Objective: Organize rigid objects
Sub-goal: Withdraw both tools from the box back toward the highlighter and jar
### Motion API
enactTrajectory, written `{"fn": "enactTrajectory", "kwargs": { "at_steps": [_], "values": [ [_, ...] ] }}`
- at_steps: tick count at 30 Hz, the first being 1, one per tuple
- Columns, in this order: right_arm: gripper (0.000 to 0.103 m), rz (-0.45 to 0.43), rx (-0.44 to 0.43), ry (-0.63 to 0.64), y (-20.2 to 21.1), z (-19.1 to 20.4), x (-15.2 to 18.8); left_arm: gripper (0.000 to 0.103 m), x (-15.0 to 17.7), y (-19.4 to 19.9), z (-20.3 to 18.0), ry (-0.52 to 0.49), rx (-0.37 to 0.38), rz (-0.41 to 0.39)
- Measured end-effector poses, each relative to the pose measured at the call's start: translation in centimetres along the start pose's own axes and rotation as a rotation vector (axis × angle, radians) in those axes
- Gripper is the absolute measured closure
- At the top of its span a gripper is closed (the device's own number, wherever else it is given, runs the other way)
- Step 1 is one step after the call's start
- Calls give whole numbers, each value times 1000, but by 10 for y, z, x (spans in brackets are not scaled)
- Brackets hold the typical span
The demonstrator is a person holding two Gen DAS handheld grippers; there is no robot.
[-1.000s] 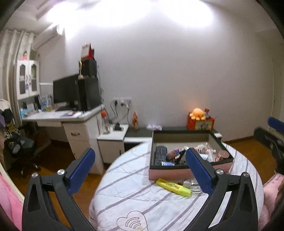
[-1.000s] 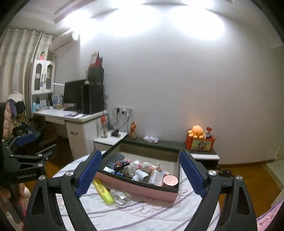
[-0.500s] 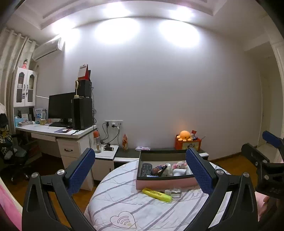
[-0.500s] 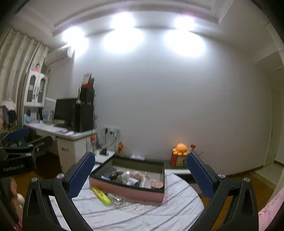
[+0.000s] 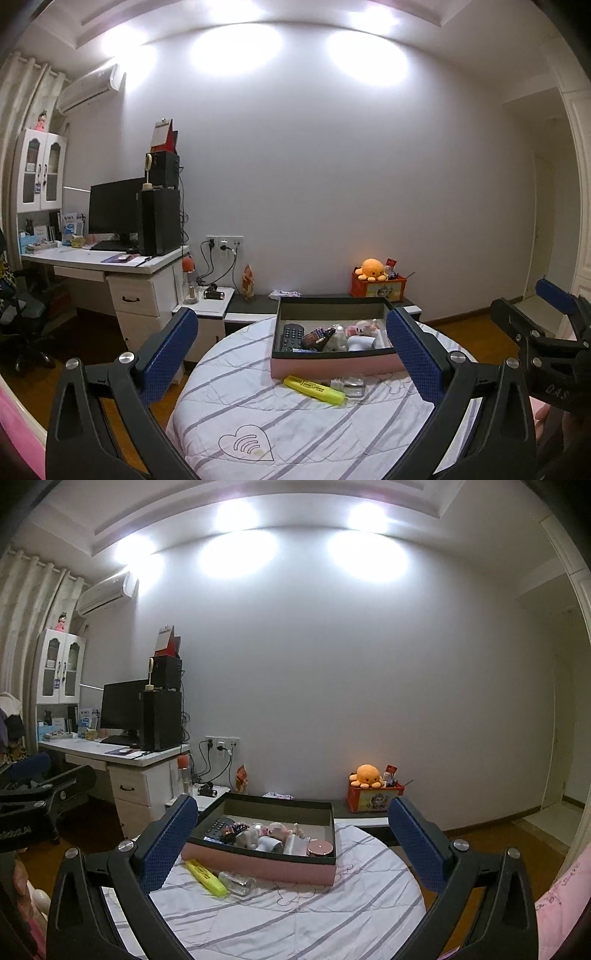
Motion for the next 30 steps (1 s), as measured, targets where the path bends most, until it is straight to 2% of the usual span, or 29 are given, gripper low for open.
{"fn": "enactTrajectory", "kwargs": {
  "at_steps": [7,10,13,17,22,27,30],
  "values": [
    [0,33,4,-10,-14,-4,8,0,10,-15,-1,-11,5,42],
    [0,57,1,-14,-22,-6,13,0,20,-29,-1,-5,26,98],
    [0,90,-4,-27,-34,-8,21,0,42,-55,4,23,43,212],
    [0,150,-13,-39,-55,-10,37,0,83,-98,8,38,36,403],
    [0,247,-28,-58,-84,-18,63,0,124,-138,-6,32,35,555],
    [0,329,-38,-90,-110,-33,88,0,153,-173,-29,-4,50,670],
    [0,356,-42,-110,-122,-43,98,0,161,-186,-37,-19,43,698]
  ]
}}
Point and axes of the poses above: each gripper's, at about its wrist camera, not at the fingertips, and y roughly against the way its jaws point, z to its left, x to its underside, the point moved 6 cm from there along -y, roughly the way its jaws point, and after that the axes turned 3 degrees about z, right-handed, at the moved point
